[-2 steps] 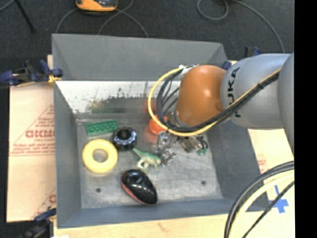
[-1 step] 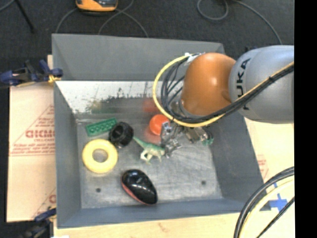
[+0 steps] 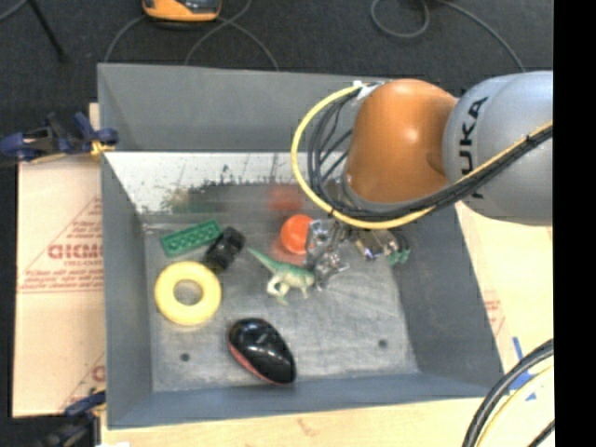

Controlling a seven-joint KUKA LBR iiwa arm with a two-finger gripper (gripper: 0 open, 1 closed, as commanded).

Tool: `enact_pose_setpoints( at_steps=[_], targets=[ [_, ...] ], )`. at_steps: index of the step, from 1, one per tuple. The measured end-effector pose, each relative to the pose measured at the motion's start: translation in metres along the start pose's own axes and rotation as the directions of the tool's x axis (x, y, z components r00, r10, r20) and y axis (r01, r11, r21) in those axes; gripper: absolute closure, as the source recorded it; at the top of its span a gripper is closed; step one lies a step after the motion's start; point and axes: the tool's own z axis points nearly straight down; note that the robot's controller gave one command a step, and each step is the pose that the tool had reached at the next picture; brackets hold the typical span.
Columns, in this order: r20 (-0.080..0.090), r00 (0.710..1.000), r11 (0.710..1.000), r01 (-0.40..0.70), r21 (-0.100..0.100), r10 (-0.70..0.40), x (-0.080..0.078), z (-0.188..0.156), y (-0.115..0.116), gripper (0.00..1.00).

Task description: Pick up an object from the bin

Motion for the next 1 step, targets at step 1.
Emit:
enact_pose_setpoints(
  at_steps=[1],
  targets=[
    [0.007,1.000,1.000,0.007,0.003,-0.007,-0.0109,-0.0705,-0.0031,1.00]
  ],
)
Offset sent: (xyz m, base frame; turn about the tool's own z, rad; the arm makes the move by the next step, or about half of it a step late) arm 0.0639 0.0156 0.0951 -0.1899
